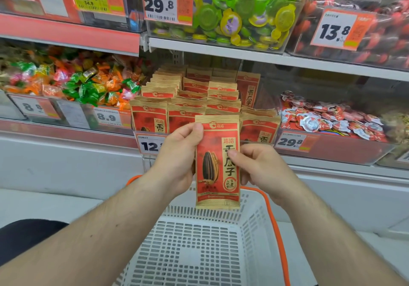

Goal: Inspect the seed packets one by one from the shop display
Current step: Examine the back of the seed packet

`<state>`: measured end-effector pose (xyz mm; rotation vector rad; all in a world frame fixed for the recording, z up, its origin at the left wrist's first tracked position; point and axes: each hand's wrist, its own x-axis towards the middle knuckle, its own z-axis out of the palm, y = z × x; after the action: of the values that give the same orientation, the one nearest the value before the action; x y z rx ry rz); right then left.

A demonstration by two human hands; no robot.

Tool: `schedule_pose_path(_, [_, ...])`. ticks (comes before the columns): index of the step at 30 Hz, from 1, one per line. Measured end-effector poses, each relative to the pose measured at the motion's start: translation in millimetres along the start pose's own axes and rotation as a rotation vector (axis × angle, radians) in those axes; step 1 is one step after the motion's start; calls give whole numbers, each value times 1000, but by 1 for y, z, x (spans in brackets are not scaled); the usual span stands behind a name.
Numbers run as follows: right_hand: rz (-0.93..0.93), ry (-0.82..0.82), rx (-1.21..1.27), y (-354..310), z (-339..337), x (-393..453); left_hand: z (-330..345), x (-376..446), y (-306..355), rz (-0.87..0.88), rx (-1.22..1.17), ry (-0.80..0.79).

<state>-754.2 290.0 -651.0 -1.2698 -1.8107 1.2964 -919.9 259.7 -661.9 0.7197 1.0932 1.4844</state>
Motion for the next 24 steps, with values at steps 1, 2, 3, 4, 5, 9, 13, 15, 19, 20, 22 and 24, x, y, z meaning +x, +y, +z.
schedule_pose_path(1, [-8,6,-2,0,0,0,-1,-1,0,-9,10,-8])
schedule_pose_path(2, [-16,21,5,0,0,1,-2,-2,0,-23,18,-23])
schedule_pose_path(3, [-21,41,22,0,-1,1,-2,-3,-1,-38,31,-45])
schedule_pose_path(4, [-24,63,45,1,-1,2,-3,-4,-1,-49,54,-72])
schedule_pose_path(5, [-27,81,70,1,-1,2,-3,-5,-2,-53,83,-97])
schedule_pose_path(9, [-32,85,115,3,-1,3,-6,-5,-3,-23,138,-136])
schedule_pose_path(13, [17,-67,120,2,-5,1,-7,-3,-1,-15,101,-112])
schedule_pose_path(15, [51,-148,86,4,-6,0,-8,-3,0,-4,81,-110])
schedule_pose_path(19, [17,-151,144,9,-7,0,-9,-3,0,-17,80,-138])
schedule_pose_path(20, [2,-145,188,9,-7,0,-10,-4,0,-26,87,-159])
schedule_pose_path(22, [-8,-148,254,9,-9,1,-11,-6,2,-33,94,-199])
schedule_pose_path(24, [-3,-180,278,8,-12,1,-11,-6,3,-28,80,-212])
